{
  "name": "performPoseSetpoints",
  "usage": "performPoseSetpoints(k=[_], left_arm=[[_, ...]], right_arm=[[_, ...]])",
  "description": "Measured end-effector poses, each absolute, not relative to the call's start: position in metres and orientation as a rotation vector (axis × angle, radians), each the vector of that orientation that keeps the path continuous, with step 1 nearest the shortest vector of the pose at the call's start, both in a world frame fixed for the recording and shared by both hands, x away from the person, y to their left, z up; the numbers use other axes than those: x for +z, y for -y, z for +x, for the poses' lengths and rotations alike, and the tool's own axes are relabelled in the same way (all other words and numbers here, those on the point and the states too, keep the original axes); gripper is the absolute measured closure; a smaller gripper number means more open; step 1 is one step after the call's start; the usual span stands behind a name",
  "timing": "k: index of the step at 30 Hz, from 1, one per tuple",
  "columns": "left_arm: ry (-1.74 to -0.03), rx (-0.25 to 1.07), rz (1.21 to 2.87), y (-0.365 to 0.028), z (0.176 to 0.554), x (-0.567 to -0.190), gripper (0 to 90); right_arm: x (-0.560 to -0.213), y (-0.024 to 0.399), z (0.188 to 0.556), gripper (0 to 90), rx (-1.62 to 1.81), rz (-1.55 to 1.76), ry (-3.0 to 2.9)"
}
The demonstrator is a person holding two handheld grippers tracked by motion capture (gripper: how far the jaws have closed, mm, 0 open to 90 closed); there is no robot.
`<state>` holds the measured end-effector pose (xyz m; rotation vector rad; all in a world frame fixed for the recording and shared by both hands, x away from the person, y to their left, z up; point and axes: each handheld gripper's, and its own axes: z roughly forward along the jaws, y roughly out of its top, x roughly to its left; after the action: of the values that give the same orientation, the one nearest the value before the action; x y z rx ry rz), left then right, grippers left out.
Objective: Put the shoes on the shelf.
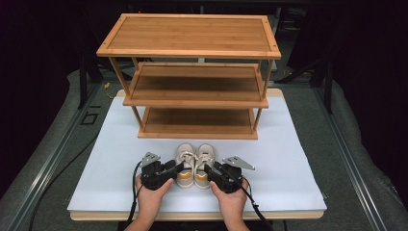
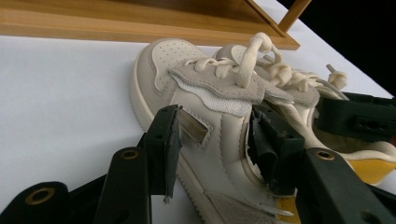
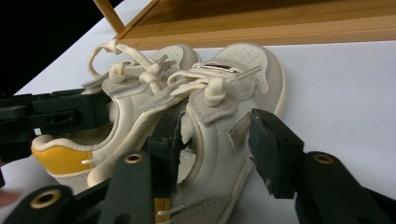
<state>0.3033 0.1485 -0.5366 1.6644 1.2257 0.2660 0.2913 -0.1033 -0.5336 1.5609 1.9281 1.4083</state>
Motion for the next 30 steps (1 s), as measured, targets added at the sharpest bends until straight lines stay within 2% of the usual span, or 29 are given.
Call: performPoseSetpoints(k=[5, 9, 18, 30], left_arm=[[-1.233, 0.296, 1.656, -0.1462, 0.3021, -0.5378, 54.9], [-1.237, 0.293, 1.64, -0.1462, 0.3016, -0.5389, 55.2], [-1.239, 0.299, 1.627, -0.1454, 0.3012, -0.54, 55.6], [-1.24, 0.315, 1.631, -0.1437, 0.3033, -0.5413, 53.7]], right_arm=[[-0.5354, 0.1019, 0.2921, 51.9, 1.428, 1.577, -1.913], [-0.5367, 0.1022, 0.291, 56.0, 1.408, 1.559, -1.906], [-0.54, 0.1007, 0.289, 57.6, 1.44, 1.565, -1.859], [-0.5398, 0.1016, 0.2926, 56.5, 1.421, 1.553, -1.871]])
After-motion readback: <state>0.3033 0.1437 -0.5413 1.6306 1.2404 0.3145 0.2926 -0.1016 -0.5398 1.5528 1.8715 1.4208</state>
